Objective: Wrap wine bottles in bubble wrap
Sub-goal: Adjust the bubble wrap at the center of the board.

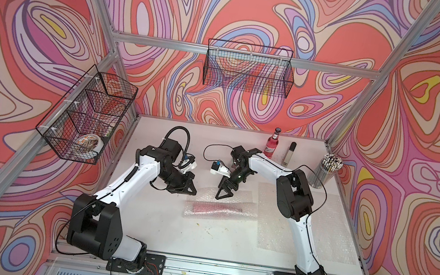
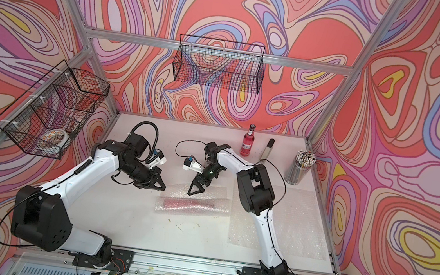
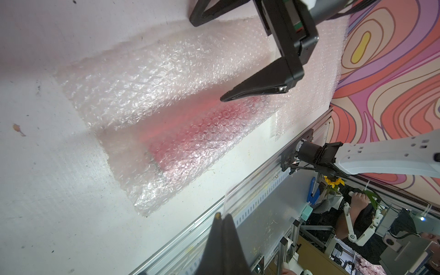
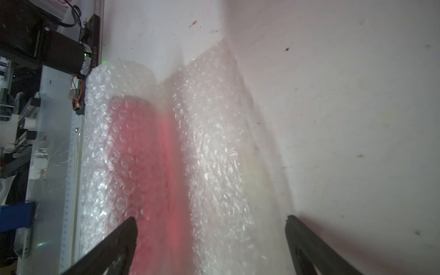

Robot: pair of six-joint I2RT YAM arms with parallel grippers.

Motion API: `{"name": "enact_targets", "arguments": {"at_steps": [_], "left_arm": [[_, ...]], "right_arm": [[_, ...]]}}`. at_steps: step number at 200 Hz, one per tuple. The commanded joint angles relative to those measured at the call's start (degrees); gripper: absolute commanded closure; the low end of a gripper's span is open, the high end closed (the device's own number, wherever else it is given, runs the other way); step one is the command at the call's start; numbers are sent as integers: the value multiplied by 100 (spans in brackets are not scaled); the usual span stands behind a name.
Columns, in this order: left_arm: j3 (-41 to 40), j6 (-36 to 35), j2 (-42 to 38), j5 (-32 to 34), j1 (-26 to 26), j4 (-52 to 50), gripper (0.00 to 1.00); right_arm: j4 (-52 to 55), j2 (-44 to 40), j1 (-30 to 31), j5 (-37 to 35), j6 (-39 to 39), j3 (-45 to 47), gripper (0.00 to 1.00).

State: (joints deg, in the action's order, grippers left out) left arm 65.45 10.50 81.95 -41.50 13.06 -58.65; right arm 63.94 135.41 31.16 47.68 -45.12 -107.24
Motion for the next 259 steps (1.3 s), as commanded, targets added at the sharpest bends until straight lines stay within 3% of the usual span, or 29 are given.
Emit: {"name": "enact_targets", "arguments": {"at_steps": [1, 45, 156, 203, 259], "left_arm": [[54, -145, 43, 40, -36, -241, 100], [73, -167, 83, 32, -32, -287, 100], [108, -229, 189, 60, -36, -302, 100], [127, -237, 206, 61, -32, -295, 100], [144, -237, 238, 60, -32, -278, 100]], "right_arm": [[578, 210, 21, 299, -294, 17, 2], [772, 165, 149, 396, -508, 20, 2], [-462, -1329, 475, 234, -25, 1338, 8], [-906, -1776, 625, -54, 271, 1773, 11], [-1838, -2413, 963, -922, 624, 2572, 14]]}}
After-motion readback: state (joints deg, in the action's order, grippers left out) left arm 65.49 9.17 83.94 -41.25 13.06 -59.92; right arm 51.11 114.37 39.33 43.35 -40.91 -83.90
